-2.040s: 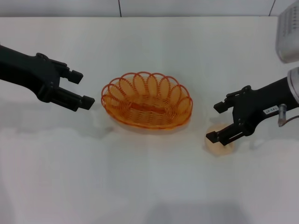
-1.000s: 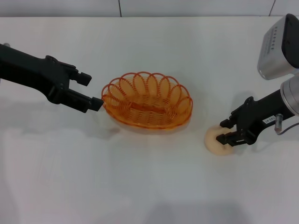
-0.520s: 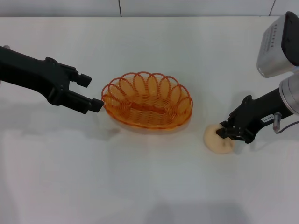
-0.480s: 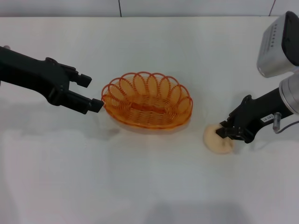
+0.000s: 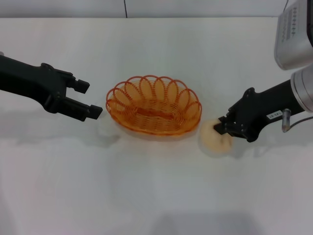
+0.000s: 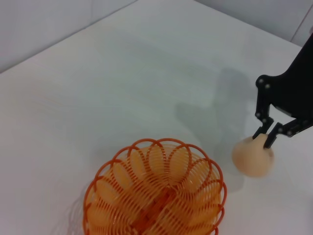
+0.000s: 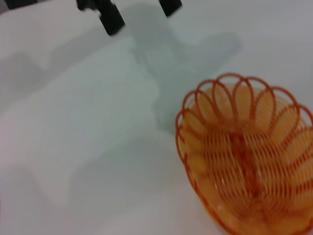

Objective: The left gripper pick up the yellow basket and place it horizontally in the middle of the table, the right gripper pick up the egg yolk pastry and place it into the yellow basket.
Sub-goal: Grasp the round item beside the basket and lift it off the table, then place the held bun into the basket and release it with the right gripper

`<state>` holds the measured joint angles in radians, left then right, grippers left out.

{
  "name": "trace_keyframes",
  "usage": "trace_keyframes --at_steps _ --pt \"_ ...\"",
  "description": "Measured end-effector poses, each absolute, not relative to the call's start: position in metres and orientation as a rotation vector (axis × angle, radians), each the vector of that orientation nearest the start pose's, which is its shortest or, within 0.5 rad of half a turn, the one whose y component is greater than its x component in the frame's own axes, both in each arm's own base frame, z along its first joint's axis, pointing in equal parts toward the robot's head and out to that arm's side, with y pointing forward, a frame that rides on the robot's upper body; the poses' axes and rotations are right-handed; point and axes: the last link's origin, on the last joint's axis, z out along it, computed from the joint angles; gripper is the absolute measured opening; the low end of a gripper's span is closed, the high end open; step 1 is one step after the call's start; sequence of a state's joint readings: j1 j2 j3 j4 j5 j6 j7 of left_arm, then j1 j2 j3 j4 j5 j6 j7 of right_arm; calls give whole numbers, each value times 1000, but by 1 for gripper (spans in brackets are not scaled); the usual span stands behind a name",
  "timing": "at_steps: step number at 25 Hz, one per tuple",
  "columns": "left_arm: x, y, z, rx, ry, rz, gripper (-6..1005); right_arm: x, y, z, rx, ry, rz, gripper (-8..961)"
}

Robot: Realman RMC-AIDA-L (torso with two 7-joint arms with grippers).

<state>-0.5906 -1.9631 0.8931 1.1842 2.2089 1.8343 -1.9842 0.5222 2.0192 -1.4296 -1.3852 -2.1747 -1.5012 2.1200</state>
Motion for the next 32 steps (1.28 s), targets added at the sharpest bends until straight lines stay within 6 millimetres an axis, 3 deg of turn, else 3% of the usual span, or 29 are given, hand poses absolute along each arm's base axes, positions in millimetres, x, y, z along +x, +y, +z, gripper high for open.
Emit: trace_keyframes --at_steps 9,15,27,32 --pt "-215 342 86 -2907 -723 -85 861 126 346 -2 -2942 313 18 63" --pt "-217 340 85 -2909 -717 -93 861 106 357 -15 -2908 256 100 62" --pt "-216 338 82 -2920 -719 -104 861 96 368 -61 -2853 173 80 59" --pt "-217 337 81 -2923 -724 -104 861 97 369 -67 -2849 166 72 60"
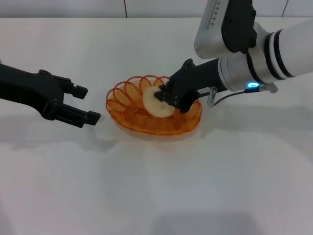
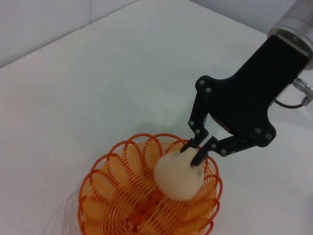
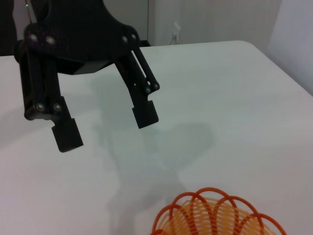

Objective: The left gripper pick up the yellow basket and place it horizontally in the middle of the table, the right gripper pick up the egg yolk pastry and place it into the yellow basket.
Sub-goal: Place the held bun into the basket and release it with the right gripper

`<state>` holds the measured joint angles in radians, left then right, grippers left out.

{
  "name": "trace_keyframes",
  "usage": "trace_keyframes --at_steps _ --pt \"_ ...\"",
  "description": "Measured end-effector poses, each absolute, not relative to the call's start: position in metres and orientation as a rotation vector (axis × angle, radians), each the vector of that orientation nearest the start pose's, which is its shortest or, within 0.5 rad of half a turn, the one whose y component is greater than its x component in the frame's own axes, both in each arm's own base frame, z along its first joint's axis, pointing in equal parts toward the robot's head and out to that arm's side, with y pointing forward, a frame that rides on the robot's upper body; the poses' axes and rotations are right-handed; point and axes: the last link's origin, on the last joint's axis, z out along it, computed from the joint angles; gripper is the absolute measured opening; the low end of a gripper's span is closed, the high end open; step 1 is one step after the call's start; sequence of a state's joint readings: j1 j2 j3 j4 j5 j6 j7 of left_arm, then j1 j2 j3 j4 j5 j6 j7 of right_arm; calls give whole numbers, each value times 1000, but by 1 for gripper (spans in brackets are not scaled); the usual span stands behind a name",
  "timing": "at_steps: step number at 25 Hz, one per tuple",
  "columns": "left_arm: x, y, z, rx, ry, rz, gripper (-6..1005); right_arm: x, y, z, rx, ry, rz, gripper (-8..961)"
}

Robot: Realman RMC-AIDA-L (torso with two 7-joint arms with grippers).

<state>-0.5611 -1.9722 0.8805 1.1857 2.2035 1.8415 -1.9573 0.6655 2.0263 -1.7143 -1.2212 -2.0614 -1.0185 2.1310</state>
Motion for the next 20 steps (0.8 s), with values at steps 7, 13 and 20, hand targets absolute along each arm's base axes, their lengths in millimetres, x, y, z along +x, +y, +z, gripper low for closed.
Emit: trace_keyframes --at_steps 7,13,20 --pt "-217 337 81 -2920 -724 -105 861 95 367 -68 -2859 161 80 158" --pt "-219 337 84 -2904 -728 -120 861 95 366 -66 -2852 165 93 269" --pt "-228 334 92 -2874 -726 -158 861 107 359 -45 -2806 223 173 493"
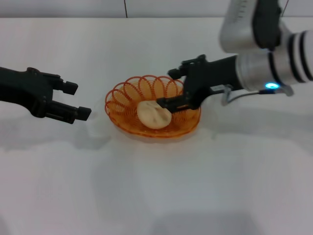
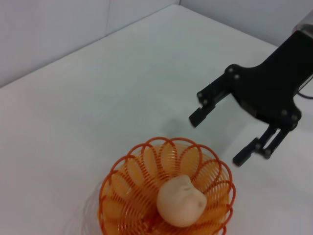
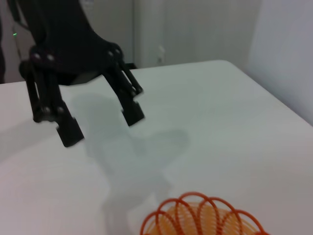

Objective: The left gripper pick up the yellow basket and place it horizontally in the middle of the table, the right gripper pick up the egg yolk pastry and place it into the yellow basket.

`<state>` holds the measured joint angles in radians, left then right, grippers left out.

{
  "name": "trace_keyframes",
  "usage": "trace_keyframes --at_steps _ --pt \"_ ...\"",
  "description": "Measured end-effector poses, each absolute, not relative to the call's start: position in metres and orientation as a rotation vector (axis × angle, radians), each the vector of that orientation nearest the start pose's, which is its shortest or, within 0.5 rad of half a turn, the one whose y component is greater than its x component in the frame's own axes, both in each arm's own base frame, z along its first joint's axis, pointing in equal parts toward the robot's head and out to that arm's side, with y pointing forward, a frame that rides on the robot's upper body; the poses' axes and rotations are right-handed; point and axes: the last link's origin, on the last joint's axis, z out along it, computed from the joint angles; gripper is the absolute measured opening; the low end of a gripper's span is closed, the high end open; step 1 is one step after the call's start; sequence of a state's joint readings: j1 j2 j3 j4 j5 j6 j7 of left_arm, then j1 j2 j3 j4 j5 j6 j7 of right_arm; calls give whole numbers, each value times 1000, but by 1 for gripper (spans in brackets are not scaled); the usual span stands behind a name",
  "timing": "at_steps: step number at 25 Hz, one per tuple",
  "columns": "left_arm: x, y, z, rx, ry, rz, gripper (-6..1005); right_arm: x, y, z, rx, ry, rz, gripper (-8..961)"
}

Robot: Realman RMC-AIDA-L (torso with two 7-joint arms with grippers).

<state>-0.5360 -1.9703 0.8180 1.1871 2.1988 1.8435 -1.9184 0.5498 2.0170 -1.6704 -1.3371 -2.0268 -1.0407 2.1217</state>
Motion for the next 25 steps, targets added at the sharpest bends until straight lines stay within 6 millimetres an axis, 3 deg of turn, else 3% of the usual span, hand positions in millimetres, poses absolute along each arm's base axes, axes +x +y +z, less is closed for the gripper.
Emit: trace_keyframes --at_steps 6,15,25 --pt "-237 326 96 -2887 -703 -154 861 129 343 -24 -2798 280 181 766" --pt "-251 313 102 -2896 -664 -185 861 148 317 -8 -2851 297 179 830" --pt "-246 308 109 -2913 -555 -306 861 146 307 -7 -2897 250 223 830"
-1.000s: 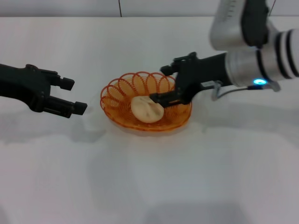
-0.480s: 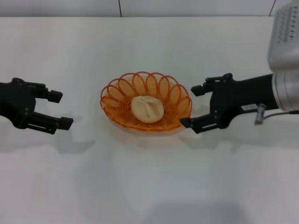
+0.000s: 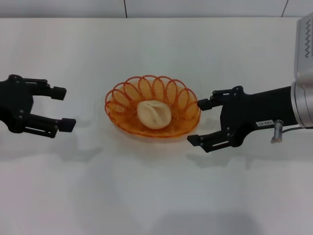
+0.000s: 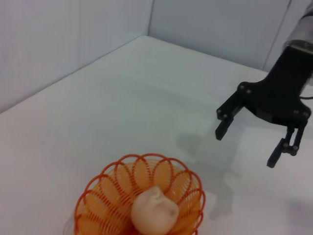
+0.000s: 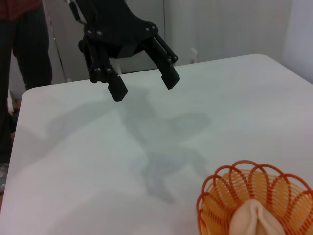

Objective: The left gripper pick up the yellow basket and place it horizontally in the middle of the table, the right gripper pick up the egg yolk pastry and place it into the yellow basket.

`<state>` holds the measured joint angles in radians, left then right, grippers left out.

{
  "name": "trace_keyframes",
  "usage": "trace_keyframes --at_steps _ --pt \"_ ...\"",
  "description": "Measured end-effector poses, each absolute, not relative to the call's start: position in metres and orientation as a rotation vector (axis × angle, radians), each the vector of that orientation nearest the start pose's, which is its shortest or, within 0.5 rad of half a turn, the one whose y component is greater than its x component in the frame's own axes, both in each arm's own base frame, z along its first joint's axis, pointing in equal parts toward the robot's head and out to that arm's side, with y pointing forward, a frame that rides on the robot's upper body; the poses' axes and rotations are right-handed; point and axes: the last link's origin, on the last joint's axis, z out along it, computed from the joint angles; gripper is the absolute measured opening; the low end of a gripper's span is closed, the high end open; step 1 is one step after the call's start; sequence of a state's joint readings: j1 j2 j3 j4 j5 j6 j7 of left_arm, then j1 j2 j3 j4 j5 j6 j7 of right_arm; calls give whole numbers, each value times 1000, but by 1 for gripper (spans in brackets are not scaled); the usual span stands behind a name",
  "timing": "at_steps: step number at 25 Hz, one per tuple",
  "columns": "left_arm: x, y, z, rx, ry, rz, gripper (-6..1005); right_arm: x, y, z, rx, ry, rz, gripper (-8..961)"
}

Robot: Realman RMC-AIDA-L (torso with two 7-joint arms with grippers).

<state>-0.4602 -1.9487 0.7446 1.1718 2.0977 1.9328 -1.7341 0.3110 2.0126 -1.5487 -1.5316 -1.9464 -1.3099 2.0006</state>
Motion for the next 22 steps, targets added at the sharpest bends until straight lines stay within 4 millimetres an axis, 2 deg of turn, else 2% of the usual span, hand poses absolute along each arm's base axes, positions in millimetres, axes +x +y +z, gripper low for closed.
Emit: trace_keyframes --at_steps 9,22 --pt "-238 309 98 -2967 -520 -327 861 147 307 -7 -2905 237 219 830" --pt "-236 310 99 -2971 -523 -325 861 149 307 -6 -2913 244 201 830"
